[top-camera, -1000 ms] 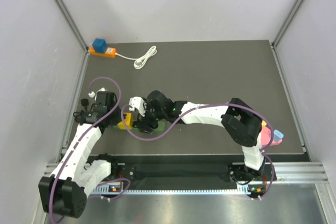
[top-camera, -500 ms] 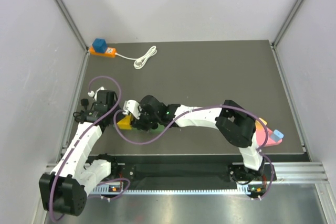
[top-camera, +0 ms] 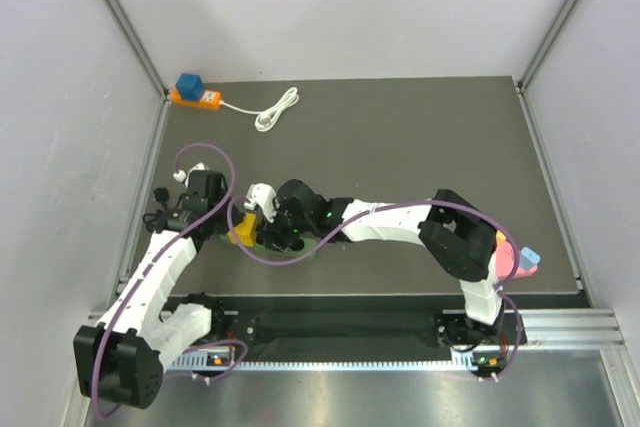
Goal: Pull the plug off the socket
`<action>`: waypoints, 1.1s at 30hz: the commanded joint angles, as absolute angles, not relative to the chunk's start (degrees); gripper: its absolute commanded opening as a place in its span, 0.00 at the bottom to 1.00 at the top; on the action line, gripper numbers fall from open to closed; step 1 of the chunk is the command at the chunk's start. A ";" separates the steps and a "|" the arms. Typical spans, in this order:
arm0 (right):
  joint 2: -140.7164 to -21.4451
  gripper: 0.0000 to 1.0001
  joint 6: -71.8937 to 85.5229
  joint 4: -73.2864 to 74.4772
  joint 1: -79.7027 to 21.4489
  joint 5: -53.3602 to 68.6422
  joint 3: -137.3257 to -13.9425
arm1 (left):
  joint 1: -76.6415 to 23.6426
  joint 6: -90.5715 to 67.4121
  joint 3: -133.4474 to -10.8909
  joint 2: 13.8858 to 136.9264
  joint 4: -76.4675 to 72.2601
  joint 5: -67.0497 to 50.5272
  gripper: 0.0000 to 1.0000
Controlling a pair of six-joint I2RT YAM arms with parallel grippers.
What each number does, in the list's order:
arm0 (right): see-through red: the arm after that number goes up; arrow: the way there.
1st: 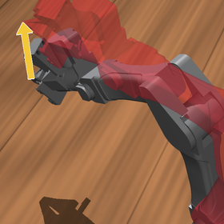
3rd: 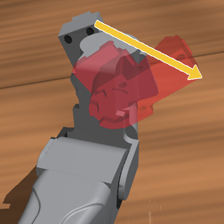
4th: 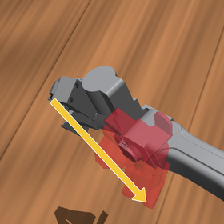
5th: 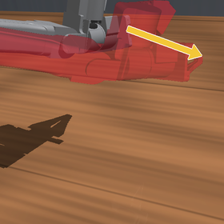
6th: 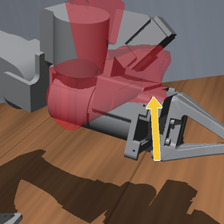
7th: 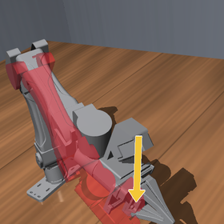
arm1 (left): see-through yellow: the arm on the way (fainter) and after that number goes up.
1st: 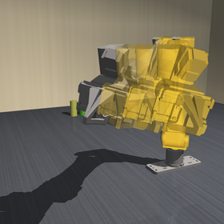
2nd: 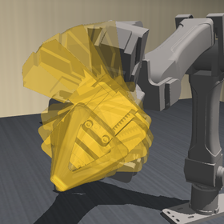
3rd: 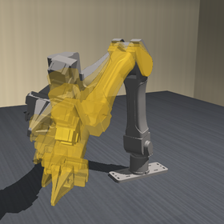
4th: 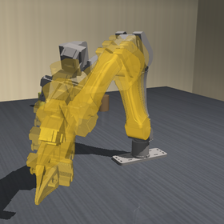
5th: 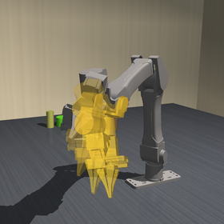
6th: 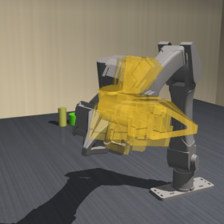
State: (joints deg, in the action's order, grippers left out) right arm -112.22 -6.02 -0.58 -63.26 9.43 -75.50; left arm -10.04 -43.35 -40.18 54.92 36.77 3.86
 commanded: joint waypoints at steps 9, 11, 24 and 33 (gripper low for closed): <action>-108.19 0.00 -25.94 -3.90 -71.89 -21.89 -80.41 | -14.23 -42.80 -38.94 56.16 41.92 7.38 0.00; -108.11 0.00 -22.78 -2.03 -70.41 -14.74 -82.26 | -14.76 -43.15 -39.02 56.25 42.10 7.99 0.00; -100.73 0.00 -9.06 -9.30 -63.54 -4.12 -69.88 | -15.03 -42.98 -38.85 56.34 41.48 7.91 0.00; -99.14 0.00 -11.59 -13.45 -64.68 -8.16 -69.00 | -15.38 -49.64 -33.93 58.36 39.91 5.27 0.00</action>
State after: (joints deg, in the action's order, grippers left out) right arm -106.06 -9.13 -3.57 -65.04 -0.16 -67.18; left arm -15.35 -47.05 -39.03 55.75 34.11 4.60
